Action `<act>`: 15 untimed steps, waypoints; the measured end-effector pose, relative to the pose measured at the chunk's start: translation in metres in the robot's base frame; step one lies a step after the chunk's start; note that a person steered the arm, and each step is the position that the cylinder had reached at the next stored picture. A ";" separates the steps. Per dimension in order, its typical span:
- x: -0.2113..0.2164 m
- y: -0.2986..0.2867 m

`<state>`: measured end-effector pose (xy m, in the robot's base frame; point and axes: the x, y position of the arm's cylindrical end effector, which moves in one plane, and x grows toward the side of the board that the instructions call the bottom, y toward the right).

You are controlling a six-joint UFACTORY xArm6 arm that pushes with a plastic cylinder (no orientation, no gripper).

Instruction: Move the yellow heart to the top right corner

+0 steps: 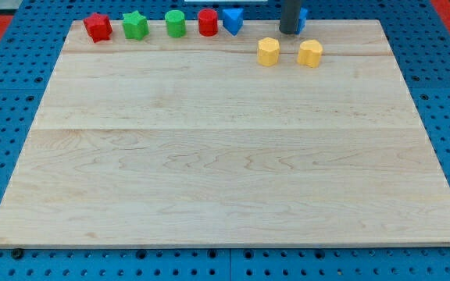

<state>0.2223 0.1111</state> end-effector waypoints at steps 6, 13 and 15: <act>0.071 0.038; 0.047 0.085; 0.028 0.090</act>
<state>0.2501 0.2014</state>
